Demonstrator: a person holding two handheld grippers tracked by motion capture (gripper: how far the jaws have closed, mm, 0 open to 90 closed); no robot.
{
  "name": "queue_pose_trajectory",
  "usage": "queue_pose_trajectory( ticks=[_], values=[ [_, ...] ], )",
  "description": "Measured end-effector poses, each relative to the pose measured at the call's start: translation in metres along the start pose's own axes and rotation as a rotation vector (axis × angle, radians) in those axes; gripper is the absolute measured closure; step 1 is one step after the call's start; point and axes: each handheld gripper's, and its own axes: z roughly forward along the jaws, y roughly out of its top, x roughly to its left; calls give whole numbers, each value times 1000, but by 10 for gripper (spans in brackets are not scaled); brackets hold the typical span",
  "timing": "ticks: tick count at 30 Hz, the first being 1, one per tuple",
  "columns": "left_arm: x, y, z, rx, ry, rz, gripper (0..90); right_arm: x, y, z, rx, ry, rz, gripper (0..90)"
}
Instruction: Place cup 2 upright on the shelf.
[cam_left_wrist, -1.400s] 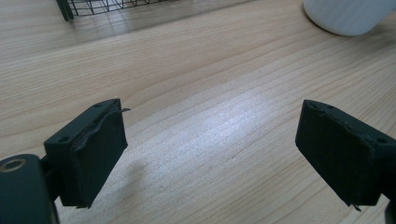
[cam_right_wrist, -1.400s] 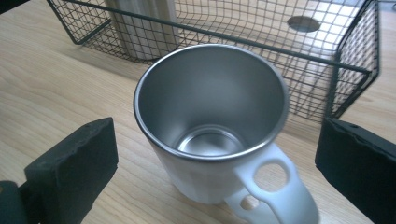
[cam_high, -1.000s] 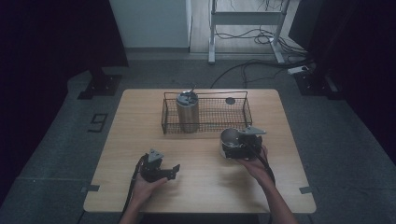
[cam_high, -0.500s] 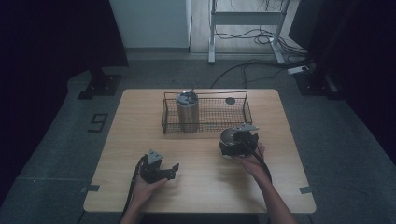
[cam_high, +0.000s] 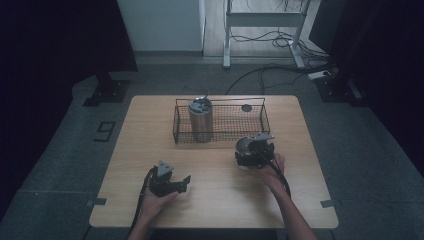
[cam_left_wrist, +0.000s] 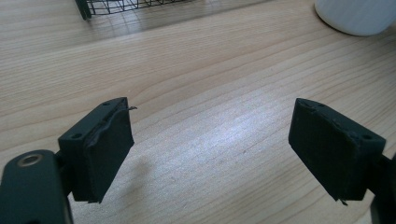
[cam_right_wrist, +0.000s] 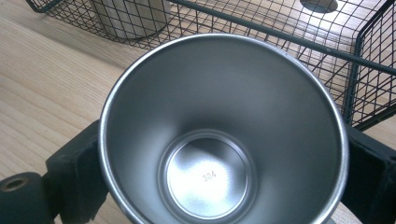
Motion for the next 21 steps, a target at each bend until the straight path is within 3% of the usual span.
queue_pose_trajectory(
  ticks=[14, 21],
  values=[
    [2, -1, 0, 2, -6, -14, 139, -4, 0, -4, 12, 6, 3, 66],
    [2, -1, 1, 6, -16, -18, 140, -5, 1, -12, -13, 24, 11, 66]
  ],
)
